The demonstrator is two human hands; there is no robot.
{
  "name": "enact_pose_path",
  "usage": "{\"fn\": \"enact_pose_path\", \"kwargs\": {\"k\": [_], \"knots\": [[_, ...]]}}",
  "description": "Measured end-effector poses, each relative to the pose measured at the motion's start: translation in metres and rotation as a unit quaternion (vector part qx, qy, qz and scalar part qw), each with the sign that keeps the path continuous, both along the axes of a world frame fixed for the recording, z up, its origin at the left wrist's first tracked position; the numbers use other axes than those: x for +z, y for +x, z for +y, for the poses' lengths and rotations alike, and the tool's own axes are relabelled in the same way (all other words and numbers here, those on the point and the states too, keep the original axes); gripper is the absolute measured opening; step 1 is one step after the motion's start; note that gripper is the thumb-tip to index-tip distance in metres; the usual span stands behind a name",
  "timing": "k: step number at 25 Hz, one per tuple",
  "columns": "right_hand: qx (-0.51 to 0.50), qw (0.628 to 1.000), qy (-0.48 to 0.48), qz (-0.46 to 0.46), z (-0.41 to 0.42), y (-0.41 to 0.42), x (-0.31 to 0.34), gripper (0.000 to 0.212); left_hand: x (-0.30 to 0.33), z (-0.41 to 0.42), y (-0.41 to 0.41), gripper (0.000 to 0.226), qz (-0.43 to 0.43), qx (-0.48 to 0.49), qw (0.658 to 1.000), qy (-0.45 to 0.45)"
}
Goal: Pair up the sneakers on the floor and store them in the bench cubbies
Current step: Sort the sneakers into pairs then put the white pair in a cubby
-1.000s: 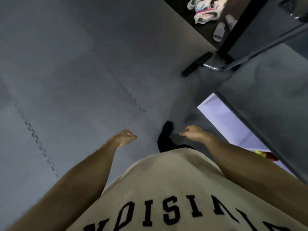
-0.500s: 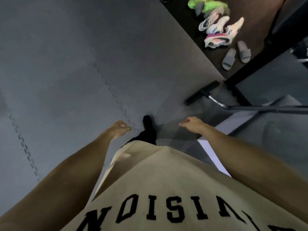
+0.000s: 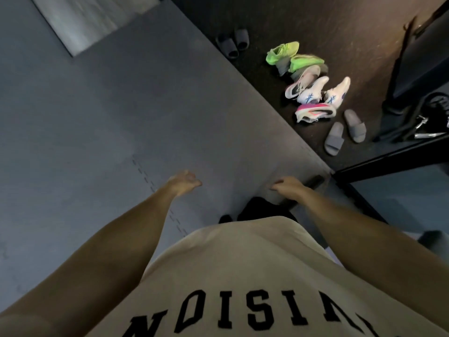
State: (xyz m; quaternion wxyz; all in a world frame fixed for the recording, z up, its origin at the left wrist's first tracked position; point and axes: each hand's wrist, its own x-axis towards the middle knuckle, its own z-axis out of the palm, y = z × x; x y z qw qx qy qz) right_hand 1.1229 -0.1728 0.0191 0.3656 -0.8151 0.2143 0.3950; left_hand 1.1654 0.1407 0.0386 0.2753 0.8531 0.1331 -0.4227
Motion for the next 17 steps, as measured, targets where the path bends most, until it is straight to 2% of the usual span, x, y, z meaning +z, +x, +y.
{"fn": "enact_pose_path", "kwargs": {"k": [3,8,13,17], "knots": [[-0.007,1.000,-0.006,0.005,-0.016,0.078,-0.003,0.040,-0.002,-0.018,0.084,0.047,-0.005,-0.023,1.000,0.003],[-0.017,1.000,-0.011,-0.006,-0.055,0.227,-0.006,0.037,-0.006,-0.057,0.233,0.046,-0.052,0.010,0.998,0.027],[-0.022,1.000,-0.007,-0.020,-0.085,0.352,0.014,0.032,0.003,-0.091,0.353,0.043,-0.053,0.007,0.998,0.023],[-0.053,0.998,0.000,-0.021,-0.100,0.436,0.019,0.034,0.001,-0.101,0.448,0.044,-0.052,-0.033,0.998,0.022]]}}
